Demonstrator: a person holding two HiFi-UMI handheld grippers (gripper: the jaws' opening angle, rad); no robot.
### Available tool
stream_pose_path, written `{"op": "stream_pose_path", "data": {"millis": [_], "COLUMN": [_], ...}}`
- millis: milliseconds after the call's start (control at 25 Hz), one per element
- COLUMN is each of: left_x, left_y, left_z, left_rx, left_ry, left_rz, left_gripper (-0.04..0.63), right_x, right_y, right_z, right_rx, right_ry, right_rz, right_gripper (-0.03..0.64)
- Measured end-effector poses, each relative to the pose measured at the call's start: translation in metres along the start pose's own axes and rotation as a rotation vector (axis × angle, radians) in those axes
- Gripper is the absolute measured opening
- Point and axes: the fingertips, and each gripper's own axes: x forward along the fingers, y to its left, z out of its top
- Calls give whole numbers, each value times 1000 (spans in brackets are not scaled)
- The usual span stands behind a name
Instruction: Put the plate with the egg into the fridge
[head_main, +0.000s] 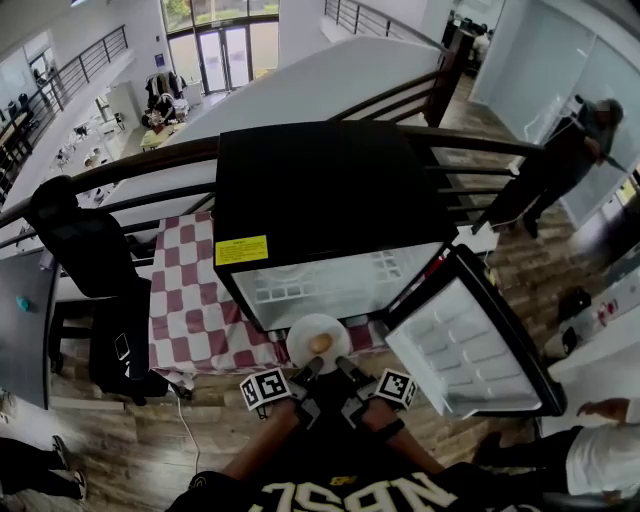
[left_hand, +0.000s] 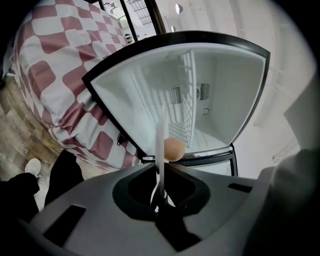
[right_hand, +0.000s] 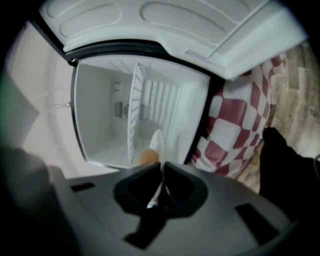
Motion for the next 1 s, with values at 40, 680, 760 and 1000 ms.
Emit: {"op": "stream_pose_path", "data": {"millis": [40,680,760,1000], "left_x": [3,33,38,48], "left_y": [6,52,59,80], "left_z": [2,39,44,52], "left_rx": [-11,6,1,-20], "left_ry": [0,-36,-42,-40], "left_rz": [14,10,4,21], "left_gripper": [43,56,57,63], "right_x": [5,62,69,84], "right_y": [-5,-32,-37,-54], "right_z": [2,22,25,28], "right_rx": [-4,-31,-42,-47], "right_ry": [12,132,140,155], "right_rz": [5,-61,-75,-108], "right_gripper": [32,31,31,31]}}
